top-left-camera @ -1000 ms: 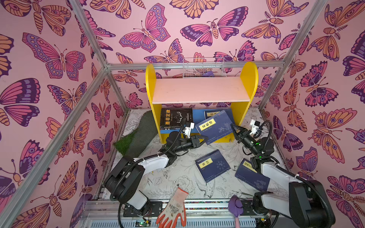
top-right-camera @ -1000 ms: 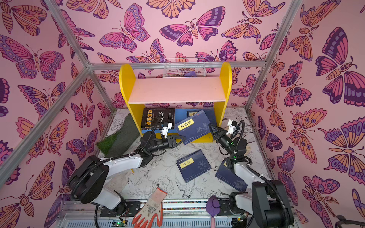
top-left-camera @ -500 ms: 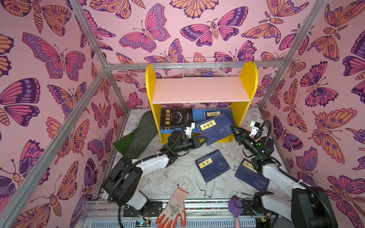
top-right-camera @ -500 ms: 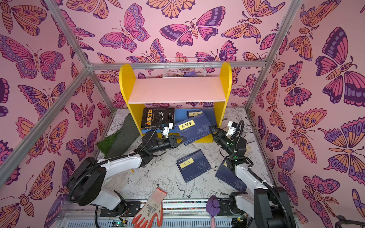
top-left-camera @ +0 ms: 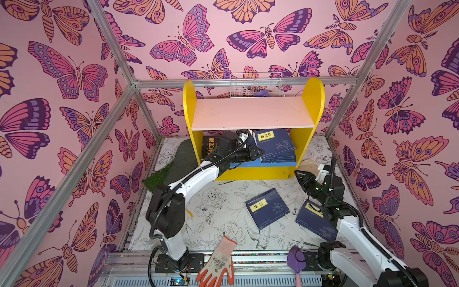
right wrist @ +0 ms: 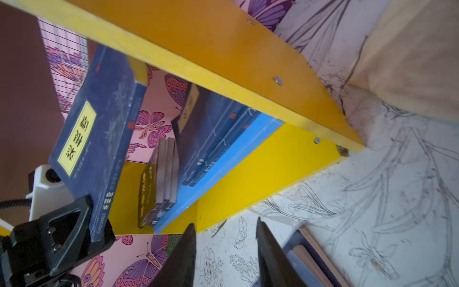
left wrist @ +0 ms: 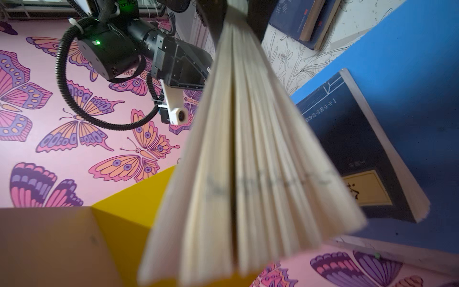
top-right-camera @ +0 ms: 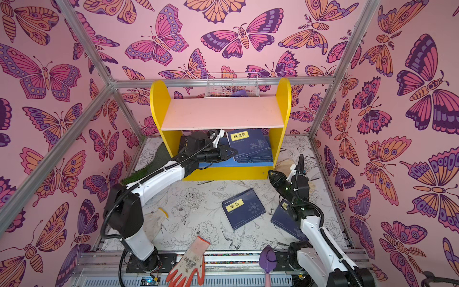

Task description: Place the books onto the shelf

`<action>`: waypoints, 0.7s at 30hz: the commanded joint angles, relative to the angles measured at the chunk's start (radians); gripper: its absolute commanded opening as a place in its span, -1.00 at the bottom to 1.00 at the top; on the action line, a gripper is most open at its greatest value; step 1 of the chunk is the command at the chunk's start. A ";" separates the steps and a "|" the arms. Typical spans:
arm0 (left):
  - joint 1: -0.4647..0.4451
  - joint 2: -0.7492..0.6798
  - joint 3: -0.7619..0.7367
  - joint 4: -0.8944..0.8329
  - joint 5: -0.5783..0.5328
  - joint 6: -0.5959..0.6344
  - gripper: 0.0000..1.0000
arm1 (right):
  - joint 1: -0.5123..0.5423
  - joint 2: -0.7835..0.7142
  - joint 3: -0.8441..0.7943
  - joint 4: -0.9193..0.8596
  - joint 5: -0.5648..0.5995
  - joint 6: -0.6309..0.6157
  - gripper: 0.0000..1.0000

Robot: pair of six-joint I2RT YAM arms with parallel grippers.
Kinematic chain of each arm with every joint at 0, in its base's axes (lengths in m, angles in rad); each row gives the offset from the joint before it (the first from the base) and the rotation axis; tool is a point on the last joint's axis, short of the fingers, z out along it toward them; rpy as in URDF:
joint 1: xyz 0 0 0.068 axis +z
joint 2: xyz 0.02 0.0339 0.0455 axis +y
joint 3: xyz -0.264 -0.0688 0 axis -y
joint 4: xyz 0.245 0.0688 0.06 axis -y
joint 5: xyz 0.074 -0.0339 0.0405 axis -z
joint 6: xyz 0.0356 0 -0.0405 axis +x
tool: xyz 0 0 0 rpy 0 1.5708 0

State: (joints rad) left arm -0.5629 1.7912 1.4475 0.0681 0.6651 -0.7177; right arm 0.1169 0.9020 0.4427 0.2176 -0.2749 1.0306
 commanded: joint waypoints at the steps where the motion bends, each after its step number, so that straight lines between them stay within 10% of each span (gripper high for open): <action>1: 0.005 0.039 0.072 -0.046 0.094 0.049 -1.00 | 0.003 -0.009 0.026 -0.078 0.004 -0.058 -0.19; 21: -0.008 0.232 0.237 -0.041 0.044 0.076 -1.00 | 0.007 0.021 0.048 -0.067 -0.035 -0.070 -0.20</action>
State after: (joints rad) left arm -0.5632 1.9984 1.6402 -0.0238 0.7036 -0.6586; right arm 0.1184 0.9195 0.4473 0.1520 -0.2993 0.9680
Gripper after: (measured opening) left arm 0.102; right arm 0.401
